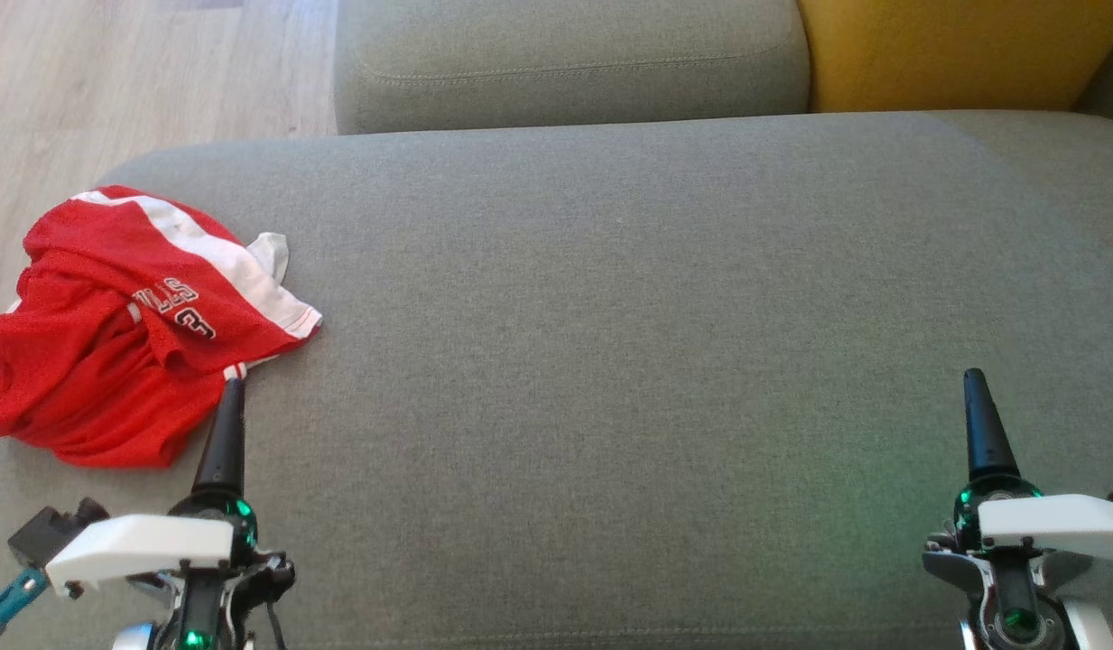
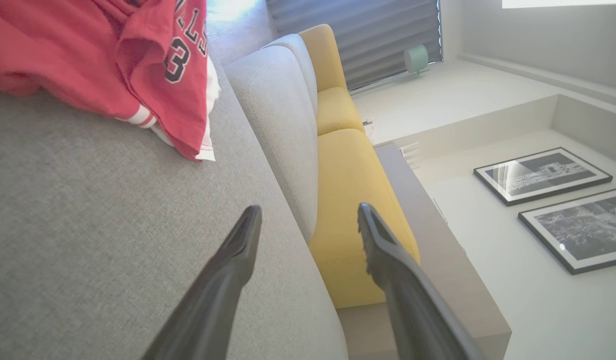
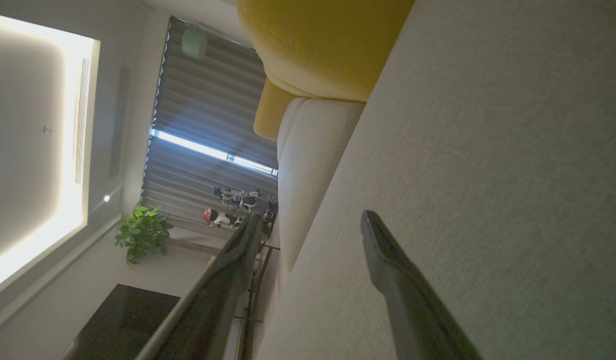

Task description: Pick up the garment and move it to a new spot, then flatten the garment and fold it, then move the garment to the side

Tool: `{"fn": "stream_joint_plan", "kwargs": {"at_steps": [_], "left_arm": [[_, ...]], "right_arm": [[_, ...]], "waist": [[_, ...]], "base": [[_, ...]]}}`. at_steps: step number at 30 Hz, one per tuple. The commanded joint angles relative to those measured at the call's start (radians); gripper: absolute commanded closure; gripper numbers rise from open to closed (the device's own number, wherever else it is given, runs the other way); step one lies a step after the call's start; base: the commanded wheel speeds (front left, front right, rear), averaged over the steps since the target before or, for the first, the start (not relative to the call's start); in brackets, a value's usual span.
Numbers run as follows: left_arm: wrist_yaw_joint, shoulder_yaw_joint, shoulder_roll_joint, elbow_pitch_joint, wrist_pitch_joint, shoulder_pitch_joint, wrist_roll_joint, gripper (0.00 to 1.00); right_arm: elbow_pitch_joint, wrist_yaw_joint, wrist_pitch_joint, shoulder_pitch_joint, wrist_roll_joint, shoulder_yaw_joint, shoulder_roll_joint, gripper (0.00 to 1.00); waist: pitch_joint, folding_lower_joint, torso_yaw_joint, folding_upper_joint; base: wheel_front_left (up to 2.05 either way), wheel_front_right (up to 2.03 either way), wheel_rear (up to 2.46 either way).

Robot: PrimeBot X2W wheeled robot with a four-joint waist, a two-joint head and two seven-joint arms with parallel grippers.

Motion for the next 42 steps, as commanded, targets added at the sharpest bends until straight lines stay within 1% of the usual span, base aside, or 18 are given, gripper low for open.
{"fn": "stream_joint_plan", "kwargs": {"at_steps": [1,4,5,9,10,19,28,42], "left_arm": [[-0.004,0.0,0.017,-0.049,-0.01,-0.054,0.042,0.0],[-0.005,-0.003,0.021,-0.067,-0.018,-0.057,0.101,0.0],[-0.003,-0.026,0.036,-0.117,-0.048,-0.06,0.276,0.0],[-0.001,-0.038,0.044,-0.122,-0.06,-0.057,0.336,0.0],[-0.001,-0.038,0.044,-0.122,-0.06,-0.057,0.336,0.0],[0.014,-0.083,0.076,-0.122,-0.087,-0.056,0.487,0.0],[0.058,-0.137,0.113,-0.116,-0.114,-0.064,0.635,0.0],[0.115,-0.172,0.15,-0.077,-0.155,-0.07,0.78,0.0]], "right_arm": [[-0.046,0.002,-0.013,-0.061,-0.049,0.011,-0.026,0.0],[-0.059,0.002,-0.021,-0.064,-0.107,0.018,-0.029,0.0],[-0.093,0.002,-0.051,-0.067,-0.275,0.046,-0.038,0.0],[-0.096,0.002,-0.063,-0.066,-0.338,0.06,-0.042,0.0],[-0.096,0.002,-0.063,-0.066,-0.338,0.06,-0.042,0.0],[-0.088,0.002,-0.089,-0.061,-0.471,0.089,-0.045,0.0],[-0.064,0.003,-0.109,-0.059,-0.604,0.114,-0.043,0.0],[-0.03,0.003,-0.134,-0.063,-0.791,0.144,-0.038,0.0]], "waist": [[-0.001,0.0,0.0,0.0],[-0.002,0.0,0.0,0.0],[-0.008,0.0,0.001,0.0],[-0.012,0.0,0.002,0.0],[-0.012,0.0,0.002,0.0],[-0.019,0.0,0.004,0.0],[-0.023,0.0,0.002,0.0],[-0.021,0.0,0.001,0.0]], "base": [[0.0,0.0,0.0],[0.0,0.0,0.0],[0.0,0.0,0.0],[0.0,0.0,0.0],[0.0,0.0,0.0],[0.0,0.0,0.0],[0.0,0.0,0.0],[0.0,0.0,0.0]]}}
